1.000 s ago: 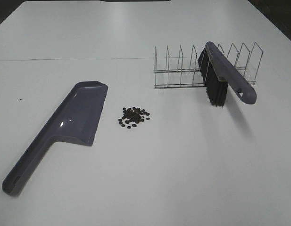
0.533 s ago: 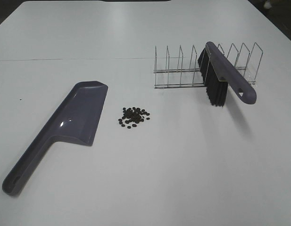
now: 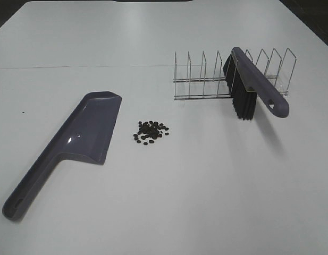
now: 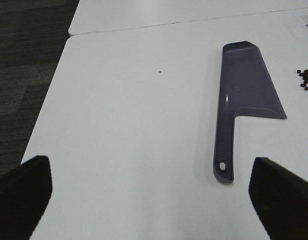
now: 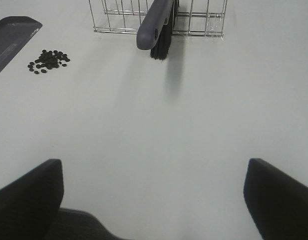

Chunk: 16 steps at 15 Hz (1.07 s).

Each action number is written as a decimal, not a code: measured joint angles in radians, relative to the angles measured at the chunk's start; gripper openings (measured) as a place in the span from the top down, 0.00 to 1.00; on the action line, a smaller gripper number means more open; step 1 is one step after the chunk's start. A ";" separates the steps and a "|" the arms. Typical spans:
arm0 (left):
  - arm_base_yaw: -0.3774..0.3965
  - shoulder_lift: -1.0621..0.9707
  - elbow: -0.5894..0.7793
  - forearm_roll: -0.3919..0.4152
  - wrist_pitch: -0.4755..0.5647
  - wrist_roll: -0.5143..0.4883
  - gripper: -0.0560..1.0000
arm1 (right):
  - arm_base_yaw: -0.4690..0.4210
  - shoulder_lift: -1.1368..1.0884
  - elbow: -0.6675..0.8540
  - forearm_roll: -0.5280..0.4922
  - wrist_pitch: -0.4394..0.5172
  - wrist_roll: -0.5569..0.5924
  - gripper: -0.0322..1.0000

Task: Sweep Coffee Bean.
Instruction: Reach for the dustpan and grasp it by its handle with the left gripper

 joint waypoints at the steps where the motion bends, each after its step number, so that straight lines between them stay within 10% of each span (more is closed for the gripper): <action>1: 0.000 0.000 0.000 0.000 0.000 0.000 0.01 | 0.000 0.000 0.000 0.000 0.000 0.000 0.10; 16: 0.000 0.138 -0.035 0.007 0.038 -0.001 0.01 | 0.000 0.000 0.000 0.000 0.000 0.000 0.10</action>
